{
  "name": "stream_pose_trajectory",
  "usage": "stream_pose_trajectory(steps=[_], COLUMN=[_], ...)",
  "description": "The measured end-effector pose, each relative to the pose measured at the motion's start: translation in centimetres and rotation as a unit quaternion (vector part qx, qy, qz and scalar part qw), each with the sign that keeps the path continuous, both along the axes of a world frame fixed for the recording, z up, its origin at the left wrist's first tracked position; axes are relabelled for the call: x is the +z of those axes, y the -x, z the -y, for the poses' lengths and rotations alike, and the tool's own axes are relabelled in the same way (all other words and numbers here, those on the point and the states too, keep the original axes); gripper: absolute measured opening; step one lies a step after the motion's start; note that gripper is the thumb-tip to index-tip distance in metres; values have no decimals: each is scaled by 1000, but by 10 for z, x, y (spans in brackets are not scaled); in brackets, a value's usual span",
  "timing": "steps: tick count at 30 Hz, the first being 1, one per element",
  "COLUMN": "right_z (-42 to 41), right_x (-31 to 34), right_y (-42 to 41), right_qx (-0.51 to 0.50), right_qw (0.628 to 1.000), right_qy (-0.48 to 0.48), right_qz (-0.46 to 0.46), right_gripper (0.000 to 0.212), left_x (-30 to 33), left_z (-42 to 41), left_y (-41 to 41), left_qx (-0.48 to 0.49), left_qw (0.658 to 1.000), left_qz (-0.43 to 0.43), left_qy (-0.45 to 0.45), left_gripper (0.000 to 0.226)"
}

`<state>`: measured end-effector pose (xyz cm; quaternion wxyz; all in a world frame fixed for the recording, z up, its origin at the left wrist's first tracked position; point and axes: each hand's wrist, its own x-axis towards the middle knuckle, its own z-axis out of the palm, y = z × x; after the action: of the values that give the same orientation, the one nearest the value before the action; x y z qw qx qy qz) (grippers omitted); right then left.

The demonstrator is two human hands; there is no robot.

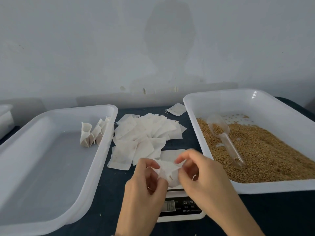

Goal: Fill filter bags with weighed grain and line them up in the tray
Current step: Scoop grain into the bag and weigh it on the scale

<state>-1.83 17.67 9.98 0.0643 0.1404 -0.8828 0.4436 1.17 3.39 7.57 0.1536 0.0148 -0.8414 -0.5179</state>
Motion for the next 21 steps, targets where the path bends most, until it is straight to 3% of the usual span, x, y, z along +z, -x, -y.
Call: stream_pose_trajectory(steps=[5, 11, 14, 21], right_z=[2, 1, 3, 9], right_x=[-2, -7, -15, -30], right_y=[7, 12, 16, 16], right_qx=[7, 43, 32, 42], right_qw=[999, 999, 999, 993], right_qy=[-3, 29, 9, -105], right_qz=[-36, 10, -8, -37], right_gripper=[30, 27, 29, 30], left_x=[5, 4, 1, -2], left_z=[-6, 1, 4, 10], left_y=[-2, 1, 6, 13], left_qx=[-9, -70, -68, -72], left_qw=[997, 968, 963, 949], left_qz=[-43, -100, -74, -15], left_qy=[57, 221, 251, 308], left_gripper=[35, 20, 22, 3])
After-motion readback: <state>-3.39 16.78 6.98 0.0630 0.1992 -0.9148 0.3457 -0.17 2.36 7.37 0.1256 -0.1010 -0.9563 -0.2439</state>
